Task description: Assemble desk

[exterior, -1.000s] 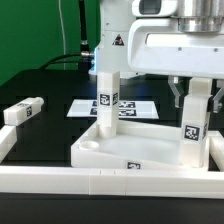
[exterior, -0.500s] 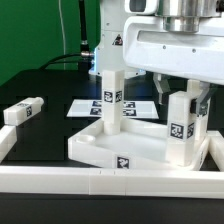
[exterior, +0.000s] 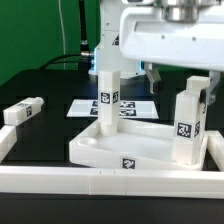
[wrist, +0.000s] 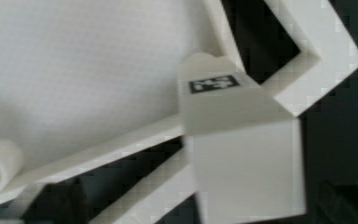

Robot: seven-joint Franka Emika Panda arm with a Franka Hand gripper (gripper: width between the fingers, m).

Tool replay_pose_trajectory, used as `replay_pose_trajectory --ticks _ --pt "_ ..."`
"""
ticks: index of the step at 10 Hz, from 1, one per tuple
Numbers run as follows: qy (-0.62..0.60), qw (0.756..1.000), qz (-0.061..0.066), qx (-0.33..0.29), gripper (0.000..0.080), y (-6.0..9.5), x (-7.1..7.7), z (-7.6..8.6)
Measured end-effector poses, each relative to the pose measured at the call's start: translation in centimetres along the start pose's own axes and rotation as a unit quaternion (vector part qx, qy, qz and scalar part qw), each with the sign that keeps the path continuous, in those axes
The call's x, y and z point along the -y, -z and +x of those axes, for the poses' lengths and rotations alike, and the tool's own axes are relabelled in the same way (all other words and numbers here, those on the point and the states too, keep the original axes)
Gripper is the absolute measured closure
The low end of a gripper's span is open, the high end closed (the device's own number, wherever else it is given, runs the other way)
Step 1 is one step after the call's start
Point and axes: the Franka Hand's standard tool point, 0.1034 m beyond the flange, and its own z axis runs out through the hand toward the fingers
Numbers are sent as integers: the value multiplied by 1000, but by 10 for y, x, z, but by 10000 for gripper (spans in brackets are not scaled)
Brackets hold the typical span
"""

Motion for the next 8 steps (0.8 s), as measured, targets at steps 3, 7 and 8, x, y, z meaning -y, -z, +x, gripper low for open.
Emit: replay_pose_trajectory --ticks 3,7,8 --pt "15 1000 2 -4 150 15 -43 25" --pt "19 1000 0 -1 150 11 -37 19" --pt "19 1000 0 -1 150 11 -37 19"
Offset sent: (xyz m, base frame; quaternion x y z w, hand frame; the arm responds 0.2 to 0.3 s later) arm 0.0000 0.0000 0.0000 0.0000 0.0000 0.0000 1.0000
